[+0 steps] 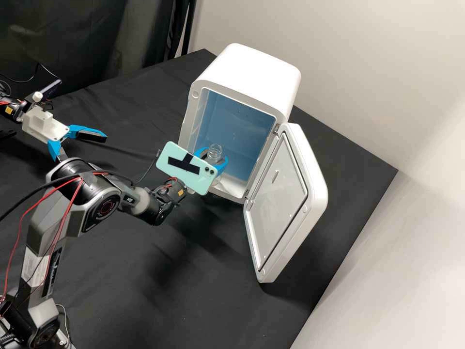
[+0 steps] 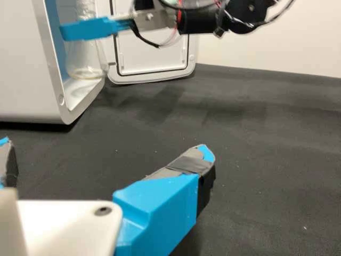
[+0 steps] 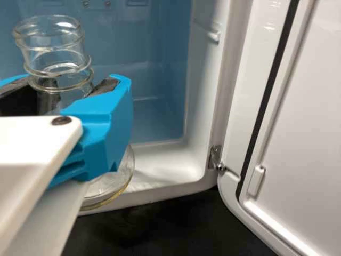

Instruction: Place the flask in the incubator

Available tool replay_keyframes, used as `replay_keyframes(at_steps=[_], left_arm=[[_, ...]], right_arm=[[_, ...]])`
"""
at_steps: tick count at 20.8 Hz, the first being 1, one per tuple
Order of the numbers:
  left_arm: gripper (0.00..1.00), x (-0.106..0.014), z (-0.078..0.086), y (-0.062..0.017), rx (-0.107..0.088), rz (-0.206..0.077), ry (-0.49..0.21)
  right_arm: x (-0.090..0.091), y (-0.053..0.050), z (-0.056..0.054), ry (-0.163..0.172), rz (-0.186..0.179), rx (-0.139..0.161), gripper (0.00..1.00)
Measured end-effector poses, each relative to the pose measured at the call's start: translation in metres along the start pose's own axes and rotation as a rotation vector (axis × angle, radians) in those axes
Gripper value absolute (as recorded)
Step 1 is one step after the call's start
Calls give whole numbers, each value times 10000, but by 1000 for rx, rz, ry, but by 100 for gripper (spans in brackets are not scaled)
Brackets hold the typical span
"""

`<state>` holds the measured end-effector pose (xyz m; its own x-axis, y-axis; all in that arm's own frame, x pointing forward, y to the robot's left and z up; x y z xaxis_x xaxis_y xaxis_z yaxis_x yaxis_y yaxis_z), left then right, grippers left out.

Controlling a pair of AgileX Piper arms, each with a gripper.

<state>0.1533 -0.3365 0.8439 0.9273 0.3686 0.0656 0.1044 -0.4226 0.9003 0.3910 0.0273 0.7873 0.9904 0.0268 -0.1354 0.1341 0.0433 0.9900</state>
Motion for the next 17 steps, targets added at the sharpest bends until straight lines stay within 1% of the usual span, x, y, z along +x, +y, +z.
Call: replay_keyframes(at_steps=[3,6,8,10,11,12,14,16,17], left_arm=[[100,7,-11,-21,-7,-12,4],[100,12,-17,-37,-12,-20,5],[100,12,-17,-37,-12,-20,5],[100,16,-18,-33,-11,-19,5],[100,16,-18,-33,-11,-19,5],[100,16,-18,-33,-11,-19,5],[100,17,-19,-35,-12,-20,5],[100,22,-20,-49,-15,-28,5],[100,24,-18,-54,-16,-31,3]], right_arm=[[161,59,-23,-13,12,11,0],[297,116,-56,-22,8,8,0],[369,149,-76,-26,6,7,0],[452,195,-106,-21,16,7,0],[494,208,-122,-24,15,10,0],[539,215,-144,-23,13,9,0],[632,201,-185,-35,4,25,0],[738,203,-234,-35,7,42,0],[790,193,-260,-34,2,43,0]])
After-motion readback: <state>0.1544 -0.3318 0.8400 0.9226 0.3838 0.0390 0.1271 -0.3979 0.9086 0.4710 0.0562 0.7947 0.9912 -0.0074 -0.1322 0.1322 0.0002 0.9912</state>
